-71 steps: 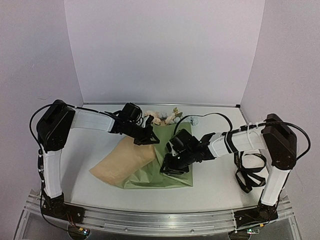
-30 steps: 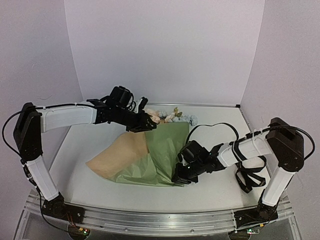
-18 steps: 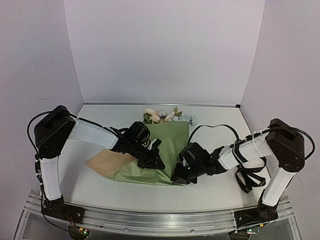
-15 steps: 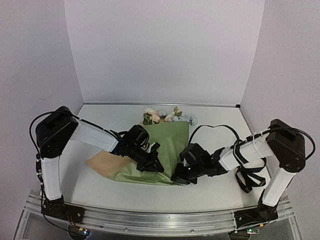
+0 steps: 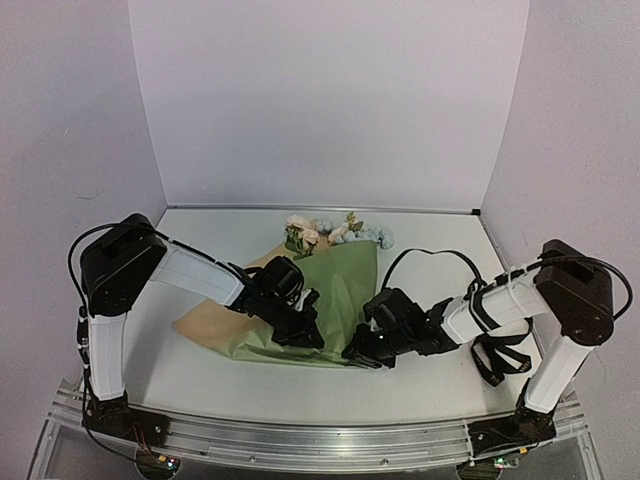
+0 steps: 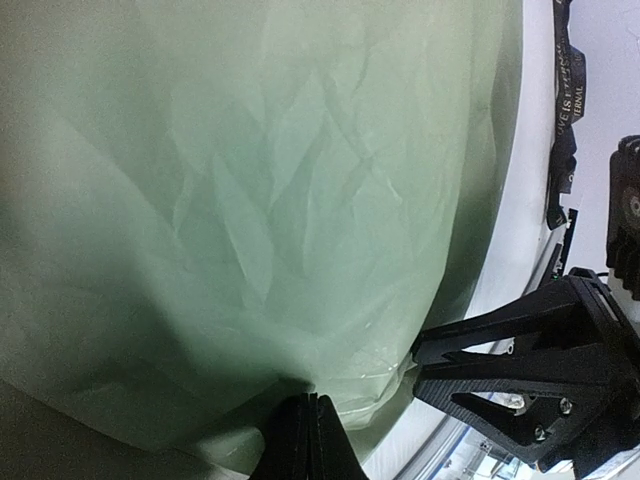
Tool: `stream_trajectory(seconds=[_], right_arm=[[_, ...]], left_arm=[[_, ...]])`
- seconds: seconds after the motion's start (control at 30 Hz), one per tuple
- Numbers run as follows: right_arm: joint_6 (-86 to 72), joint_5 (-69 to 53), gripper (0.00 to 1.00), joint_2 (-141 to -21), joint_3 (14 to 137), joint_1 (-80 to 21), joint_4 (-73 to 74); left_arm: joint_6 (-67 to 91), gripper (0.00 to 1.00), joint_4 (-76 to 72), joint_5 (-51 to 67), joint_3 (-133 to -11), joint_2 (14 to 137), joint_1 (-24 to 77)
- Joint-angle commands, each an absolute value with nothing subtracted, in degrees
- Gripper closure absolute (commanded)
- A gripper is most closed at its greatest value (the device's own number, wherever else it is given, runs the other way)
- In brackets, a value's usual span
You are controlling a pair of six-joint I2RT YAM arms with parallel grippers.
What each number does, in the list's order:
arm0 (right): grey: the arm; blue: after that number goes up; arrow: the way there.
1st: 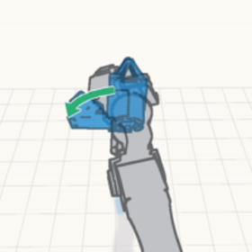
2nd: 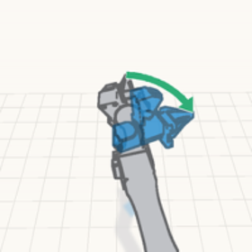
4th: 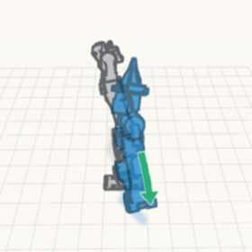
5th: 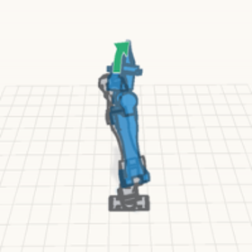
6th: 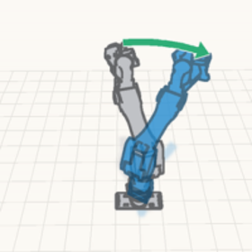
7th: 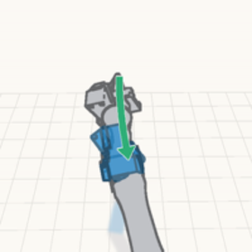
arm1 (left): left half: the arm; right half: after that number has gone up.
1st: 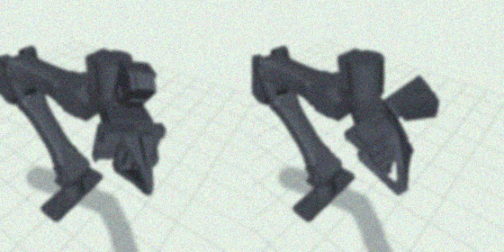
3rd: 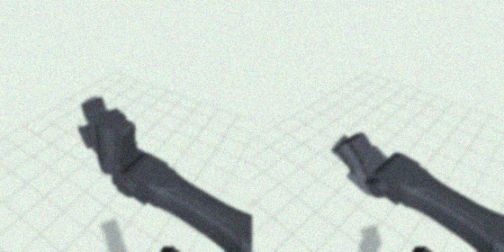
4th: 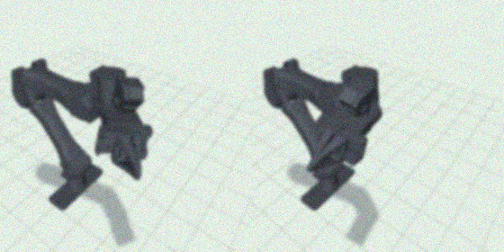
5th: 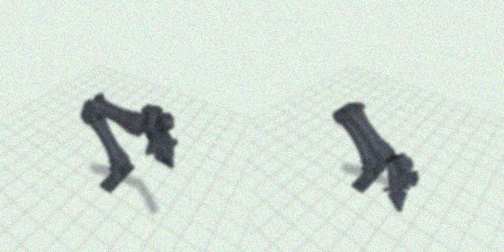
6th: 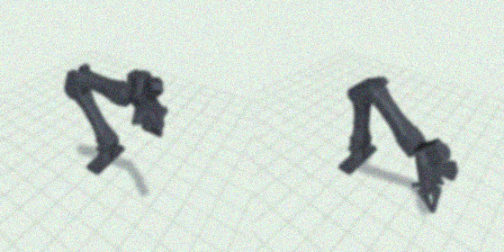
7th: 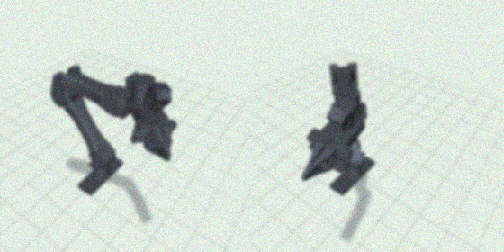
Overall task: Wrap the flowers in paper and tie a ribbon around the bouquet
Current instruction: Press the fold line on the 2/3-folded wrapping paper.
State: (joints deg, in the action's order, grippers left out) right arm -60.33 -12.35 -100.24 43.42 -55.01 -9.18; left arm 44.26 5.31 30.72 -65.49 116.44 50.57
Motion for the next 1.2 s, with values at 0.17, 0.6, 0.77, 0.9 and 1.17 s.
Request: stream_trajectory(seconds=[0.17, 0.6, 0.77, 0.9, 1.17], right_arm=[[-65.3, -20.6, 0.73, -101.1, 41.5, -46.4, -16.1], [-75.3, -26.3, 0.75, -115.1, 49.8, -30.9, -25.9], [-77.0, -26.4, 0.75, -119.4, 57.5, -26.2, -24.8], [-77.8, -25.5, 0.75, -123.1, 64.7, -23.5, -21.1], [-74.4, -22.9, 0.75, -128.8, 80.9, -18.6, -7.2]], left_arm=[[39.8, 0.99, 15.5, 20.7, -65.8, 121.2, 50.4], [38.6, 1.00, 16.0, 21.8, -65.4, 121.5, 49.9], [37.9, 1.00, 16.5, 22.0, -65.3, 121.4, 49.5], [37.4, 1.00, 16.7, 22.3, -65.2, 120.8, 48.9], [36.6, 1.00, 17.2, 22.7, -65.3, 120.1, 48.5]])
